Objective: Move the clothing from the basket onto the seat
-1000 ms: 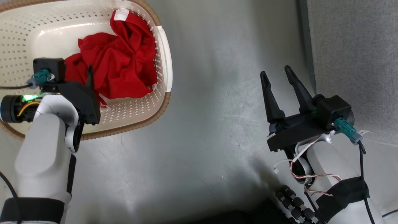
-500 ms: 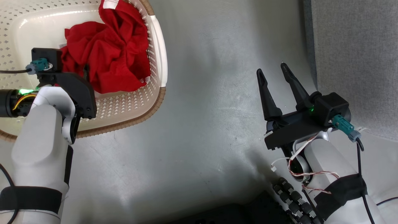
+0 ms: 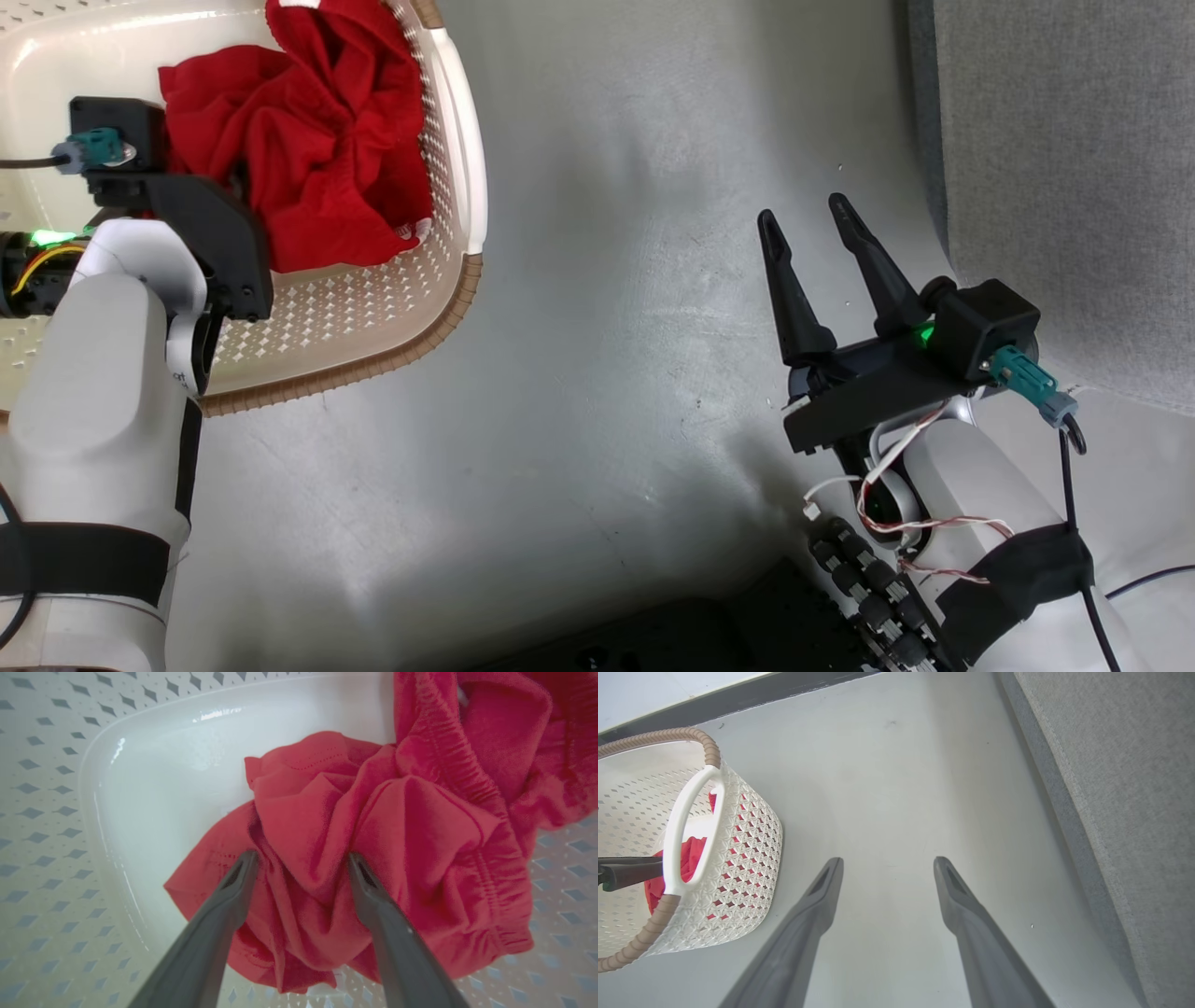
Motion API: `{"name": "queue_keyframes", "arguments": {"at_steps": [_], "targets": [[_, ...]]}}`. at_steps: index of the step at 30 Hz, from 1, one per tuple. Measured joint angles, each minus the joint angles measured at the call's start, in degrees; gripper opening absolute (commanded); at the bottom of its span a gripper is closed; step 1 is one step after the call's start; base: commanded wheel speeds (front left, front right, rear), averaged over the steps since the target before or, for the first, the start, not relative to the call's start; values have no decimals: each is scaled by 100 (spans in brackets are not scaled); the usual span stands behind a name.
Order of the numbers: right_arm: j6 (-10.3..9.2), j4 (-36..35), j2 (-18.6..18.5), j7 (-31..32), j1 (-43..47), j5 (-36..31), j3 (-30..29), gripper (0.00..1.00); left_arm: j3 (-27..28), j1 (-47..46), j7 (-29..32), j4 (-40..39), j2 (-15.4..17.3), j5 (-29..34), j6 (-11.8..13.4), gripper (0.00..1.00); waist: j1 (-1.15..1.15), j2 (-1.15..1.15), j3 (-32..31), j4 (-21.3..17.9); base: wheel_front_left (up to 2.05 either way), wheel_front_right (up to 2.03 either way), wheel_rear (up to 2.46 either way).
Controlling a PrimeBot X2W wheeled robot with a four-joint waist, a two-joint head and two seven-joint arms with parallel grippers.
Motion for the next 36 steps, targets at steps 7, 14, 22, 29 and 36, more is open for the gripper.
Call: {"name": "queue_keyframes", "arguments": {"at_steps": [7, 14, 22, 29, 36], "targets": [[-62, -87, 2, 0, 0, 141, 174, 100, -83, -167, 147, 80, 36, 166, 12, 100, 0, 0, 106, -46, 0, 0, 0], [-149, -166, 8, 0, 1, 313, 307, 100, -183, -334, 288, 246, 55, 258, 59, 100, 0, 0, 233, -128, 0, 0, 0], [-198, -124, 9, 0, 1, 347, 291, 100, -208, -318, 125, 379, 0, 282, 197, 0, 1, 0, 230, -167, 0, 0, 0], [-198, -38, 10, 0, -7, 345, 204, 100, -160, -206, -180, 443, -53, 248, 201, 0, 0, 0, 78, -140, 0, 0, 0], [-198, 52, 10, 0, -84, 319, 110, 100, -101, -49, -608, 510, -148, 187, 151, 0, -1, 0, -177, -76, 0, 0, 0]]}}
